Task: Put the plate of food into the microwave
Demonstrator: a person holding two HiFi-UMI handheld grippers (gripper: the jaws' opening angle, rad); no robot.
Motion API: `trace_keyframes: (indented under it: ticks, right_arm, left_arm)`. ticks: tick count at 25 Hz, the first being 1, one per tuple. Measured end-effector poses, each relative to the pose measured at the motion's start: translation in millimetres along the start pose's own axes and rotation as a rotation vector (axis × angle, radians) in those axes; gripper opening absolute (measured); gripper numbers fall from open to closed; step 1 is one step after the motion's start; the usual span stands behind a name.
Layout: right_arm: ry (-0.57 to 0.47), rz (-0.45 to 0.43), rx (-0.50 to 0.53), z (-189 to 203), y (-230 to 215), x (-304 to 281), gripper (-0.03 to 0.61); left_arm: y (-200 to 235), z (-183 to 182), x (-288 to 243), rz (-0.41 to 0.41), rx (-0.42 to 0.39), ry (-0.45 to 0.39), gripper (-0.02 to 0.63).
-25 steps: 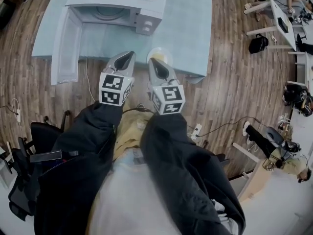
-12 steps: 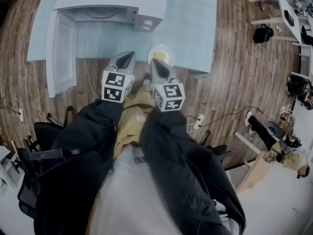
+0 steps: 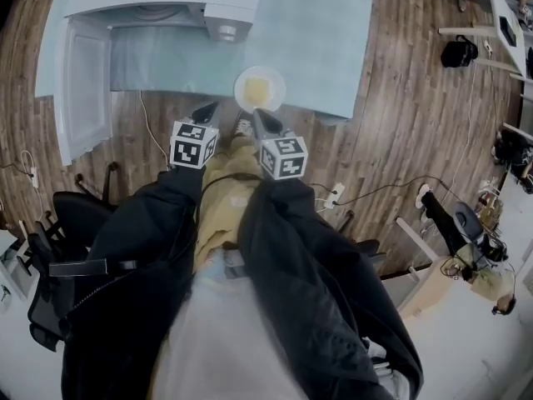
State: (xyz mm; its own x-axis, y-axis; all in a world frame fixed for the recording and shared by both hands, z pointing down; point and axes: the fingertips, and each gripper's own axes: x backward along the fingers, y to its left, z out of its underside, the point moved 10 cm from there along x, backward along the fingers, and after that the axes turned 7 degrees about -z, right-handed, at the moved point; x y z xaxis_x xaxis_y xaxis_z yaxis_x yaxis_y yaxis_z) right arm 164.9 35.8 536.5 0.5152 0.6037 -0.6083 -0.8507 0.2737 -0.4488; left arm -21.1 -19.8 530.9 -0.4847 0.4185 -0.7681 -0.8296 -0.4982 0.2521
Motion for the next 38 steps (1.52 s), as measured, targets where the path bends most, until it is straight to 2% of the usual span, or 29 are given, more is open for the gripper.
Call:
trace_keyframes:
  ticks: [5, 14, 18, 20, 23, 27, 31, 32, 33, 38]
  right_arm:
    - [0.039, 0.003, -0.087, 21.9, -24.4, -0.7, 0.002]
    - [0.063, 0.071, -0.255, 46.6, -61.2, -2.7, 0.075]
    - [0.058, 0.060, -0.380, 56.5, -71.0, -7.3, 0.118]
    - [0.048, 0.049, -0.460, 60.6, -75.5, -11.2, 0.164]
    - [0.027, 0.013, -0.575, 65.7, -80.5, -19.4, 0.178]
    - [-0.009, -0.094, -0.701, 69.3, -82.4, -31.0, 0.178]
    - [-0.037, -0.153, -0.804, 73.8, -85.9, -41.5, 0.176]
    - [-0.041, -0.170, -0.830, 75.3, -86.5, -43.8, 0.161]
    - [-0.049, -0.186, -0.857, 76.4, -86.9, -45.8, 0.098]
    - [-0.112, -0.252, -0.970, 82.1, -86.5, -47.8, 0.050]
  left_arm:
    - [-11.9, 14.8, -18.2, 0.028, 0.016, 0.070, -0.002]
    - [-12.7, 23.1, -25.3, 0.017, -0.007, 0.117, -0.002]
    - [-13.3, 28.3, -24.8, 0.013, -0.008, 0.131, -0.002]
    - [-13.8, 30.9, -24.4, 0.013, -0.008, 0.136, -0.002]
    - [-13.0, 34.9, -24.2, 0.010, -0.005, 0.143, -0.002]
    - [-10.8, 42.2, -21.6, 0.011, 0.012, 0.150, -0.002]
    - [-5.0, 50.0, -17.0, -0.002, 0.030, 0.158, -0.002]
    - [-4.0, 51.6, -16.1, -0.004, 0.033, 0.159, -0.003]
    - [-2.8, 52.9, -15.4, -0.004, 0.037, 0.159, -0.003]
    - [1.6, 57.4, -15.1, -0.003, 0.056, 0.158, -0.002]
